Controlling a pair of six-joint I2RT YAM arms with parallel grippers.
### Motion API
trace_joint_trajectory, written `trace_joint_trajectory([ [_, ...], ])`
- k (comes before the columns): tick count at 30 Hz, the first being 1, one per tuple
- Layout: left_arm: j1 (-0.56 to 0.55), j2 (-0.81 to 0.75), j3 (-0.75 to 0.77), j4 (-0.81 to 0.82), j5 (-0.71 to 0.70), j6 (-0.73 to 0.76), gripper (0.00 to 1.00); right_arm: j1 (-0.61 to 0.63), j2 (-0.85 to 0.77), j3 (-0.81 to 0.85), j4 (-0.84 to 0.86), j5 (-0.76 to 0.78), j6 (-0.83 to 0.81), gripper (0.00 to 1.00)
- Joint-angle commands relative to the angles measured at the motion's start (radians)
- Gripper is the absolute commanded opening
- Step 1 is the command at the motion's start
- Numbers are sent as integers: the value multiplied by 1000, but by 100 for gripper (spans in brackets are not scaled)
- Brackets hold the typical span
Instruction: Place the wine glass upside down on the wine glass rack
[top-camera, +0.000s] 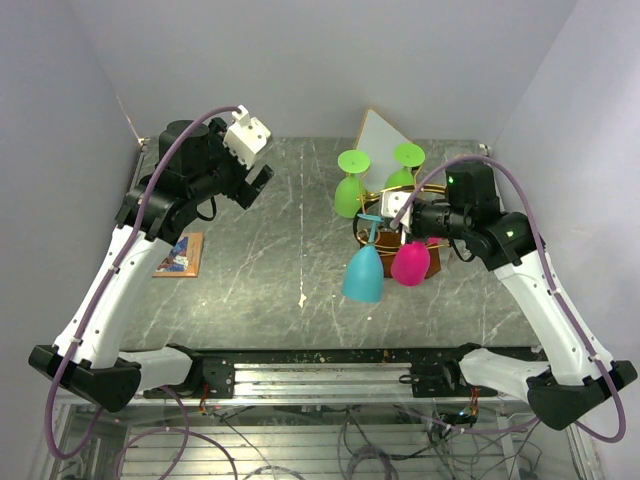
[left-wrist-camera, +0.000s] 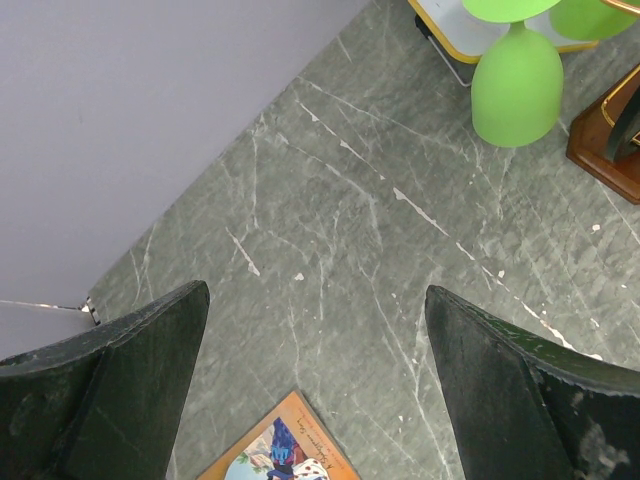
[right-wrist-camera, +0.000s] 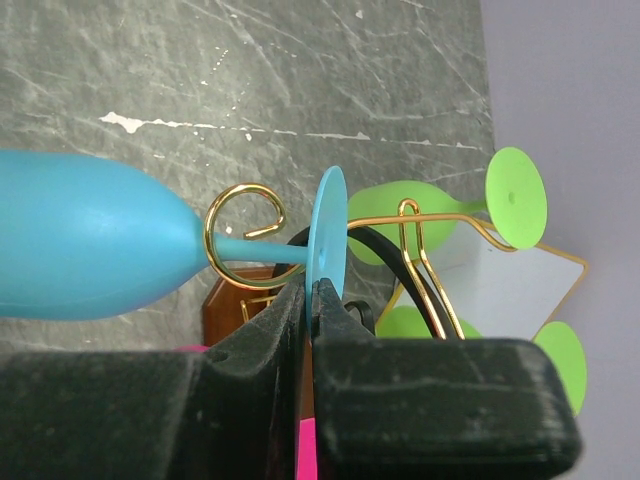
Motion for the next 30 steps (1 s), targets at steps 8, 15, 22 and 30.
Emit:
trace_joint_trajectory([
  [8,-1,2,9,32,15,1,100,31,29,-2,80,-40,20,5],
  [15,-1,10,13,33,12,3,100,78,41,1,95,2,13,6],
  [22,-1,15,13,34,6,7,100,92,37,0,75,2,-47,0],
  [30,-1,22,14,37,1,10,100,93,3,-13,45,-15,-112,0],
])
